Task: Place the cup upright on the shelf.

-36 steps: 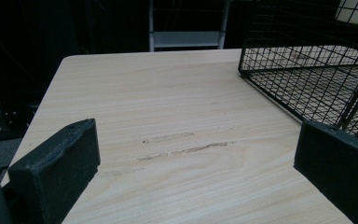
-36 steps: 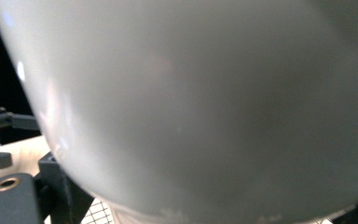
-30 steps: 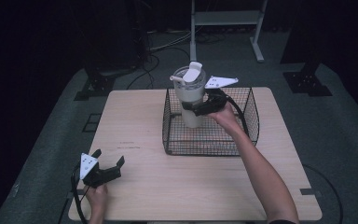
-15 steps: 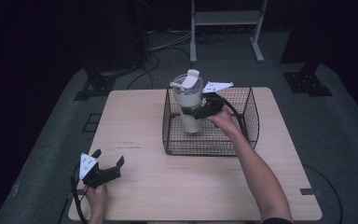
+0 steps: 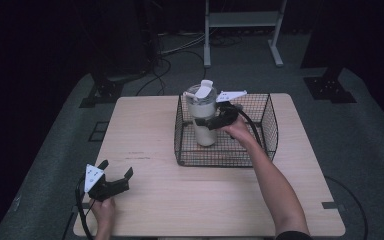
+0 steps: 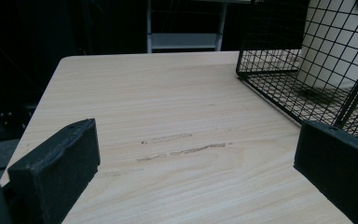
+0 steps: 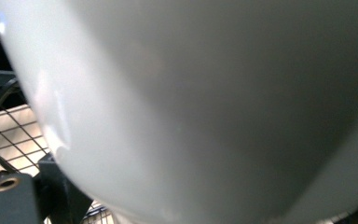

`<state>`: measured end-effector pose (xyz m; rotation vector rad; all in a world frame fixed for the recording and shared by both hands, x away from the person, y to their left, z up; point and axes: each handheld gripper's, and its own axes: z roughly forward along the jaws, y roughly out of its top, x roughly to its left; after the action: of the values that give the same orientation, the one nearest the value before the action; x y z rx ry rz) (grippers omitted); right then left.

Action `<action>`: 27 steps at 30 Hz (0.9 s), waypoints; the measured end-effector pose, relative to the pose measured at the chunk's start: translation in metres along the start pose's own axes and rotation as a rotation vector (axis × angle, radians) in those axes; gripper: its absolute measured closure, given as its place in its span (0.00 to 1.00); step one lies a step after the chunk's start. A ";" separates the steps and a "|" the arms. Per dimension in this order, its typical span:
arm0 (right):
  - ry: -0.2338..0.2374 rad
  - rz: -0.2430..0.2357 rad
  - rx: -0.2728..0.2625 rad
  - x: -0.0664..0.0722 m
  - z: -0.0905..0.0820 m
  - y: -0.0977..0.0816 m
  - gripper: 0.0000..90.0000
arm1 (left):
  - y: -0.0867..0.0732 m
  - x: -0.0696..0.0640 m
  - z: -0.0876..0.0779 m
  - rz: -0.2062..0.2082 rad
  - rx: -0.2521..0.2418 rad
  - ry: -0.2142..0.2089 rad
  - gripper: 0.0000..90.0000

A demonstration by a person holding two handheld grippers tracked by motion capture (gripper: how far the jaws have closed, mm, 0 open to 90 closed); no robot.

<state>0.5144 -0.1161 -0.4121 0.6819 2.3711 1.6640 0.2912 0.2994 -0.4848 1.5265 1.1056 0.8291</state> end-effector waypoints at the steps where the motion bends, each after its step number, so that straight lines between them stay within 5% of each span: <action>1: -0.001 -0.006 0.002 0.000 0.000 0.000 0.09 | 0.000 0.000 0.000 -0.001 0.000 0.001 0.00; 9: 0.006 -0.019 0.057 0.000 0.008 -0.005 0.09 | 0.000 0.001 0.000 -0.004 -0.003 0.000 0.00; 27: 0.014 -0.080 0.030 0.001 -0.003 -0.017 0.09 | 0.000 0.001 0.000 -0.007 0.000 0.001 0.00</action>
<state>0.5084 -0.1228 -0.4262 0.5742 2.4043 1.6087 0.2914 0.2999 -0.4849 1.5217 1.1111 0.8258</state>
